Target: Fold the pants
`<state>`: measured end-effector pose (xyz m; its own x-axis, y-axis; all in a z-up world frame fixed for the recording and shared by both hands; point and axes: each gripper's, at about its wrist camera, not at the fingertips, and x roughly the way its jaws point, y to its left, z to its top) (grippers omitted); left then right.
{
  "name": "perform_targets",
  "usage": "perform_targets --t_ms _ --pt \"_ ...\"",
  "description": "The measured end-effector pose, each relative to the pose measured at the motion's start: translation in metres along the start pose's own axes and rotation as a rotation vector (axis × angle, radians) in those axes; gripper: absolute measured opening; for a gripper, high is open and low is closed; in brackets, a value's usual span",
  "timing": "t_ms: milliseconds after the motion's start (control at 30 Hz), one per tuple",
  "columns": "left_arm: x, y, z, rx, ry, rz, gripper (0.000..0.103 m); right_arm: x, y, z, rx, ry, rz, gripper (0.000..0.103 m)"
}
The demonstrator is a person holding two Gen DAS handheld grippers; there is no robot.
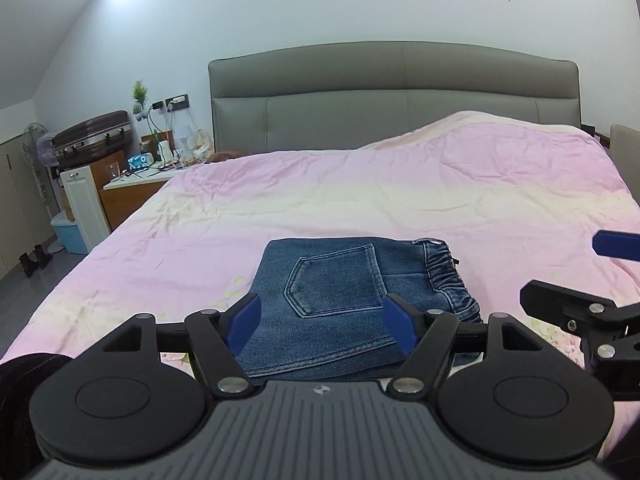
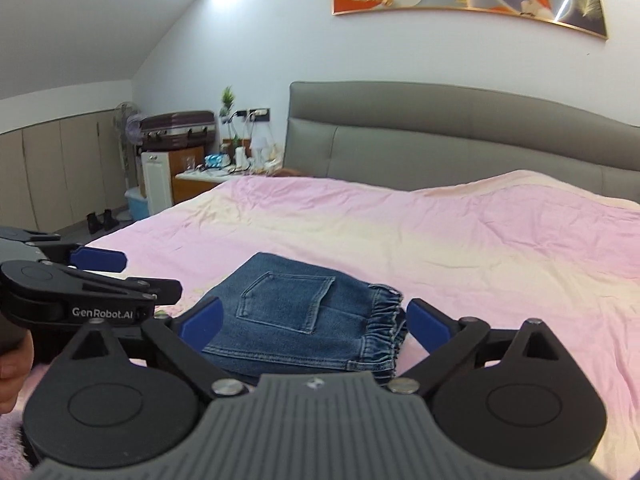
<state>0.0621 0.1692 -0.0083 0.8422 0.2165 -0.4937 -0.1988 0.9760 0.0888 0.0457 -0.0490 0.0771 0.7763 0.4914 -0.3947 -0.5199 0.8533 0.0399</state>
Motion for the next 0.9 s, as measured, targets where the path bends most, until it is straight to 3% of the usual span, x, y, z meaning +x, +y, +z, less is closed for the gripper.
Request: perform_targets --t_ms 200,400,600,733,900 --pt "0.010 0.000 -0.016 -0.063 0.033 -0.029 0.089 0.001 -0.005 -0.017 0.046 0.010 -0.025 0.097" --pt "0.025 -0.003 -0.036 -0.086 0.089 0.013 0.089 0.016 -0.004 -0.032 0.067 0.031 -0.049 0.097" --pt "0.044 -0.004 -0.048 -0.092 0.202 0.014 0.090 0.035 -0.003 -0.048 0.067 0.127 -0.066 0.097" --pt "0.046 0.000 -0.051 -0.118 0.221 0.012 0.090 0.039 -0.005 -0.058 0.074 0.176 -0.062 0.097" --pt "0.043 0.007 -0.051 -0.164 0.232 0.006 0.090 0.037 -0.007 -0.059 0.082 0.168 -0.056 0.097"
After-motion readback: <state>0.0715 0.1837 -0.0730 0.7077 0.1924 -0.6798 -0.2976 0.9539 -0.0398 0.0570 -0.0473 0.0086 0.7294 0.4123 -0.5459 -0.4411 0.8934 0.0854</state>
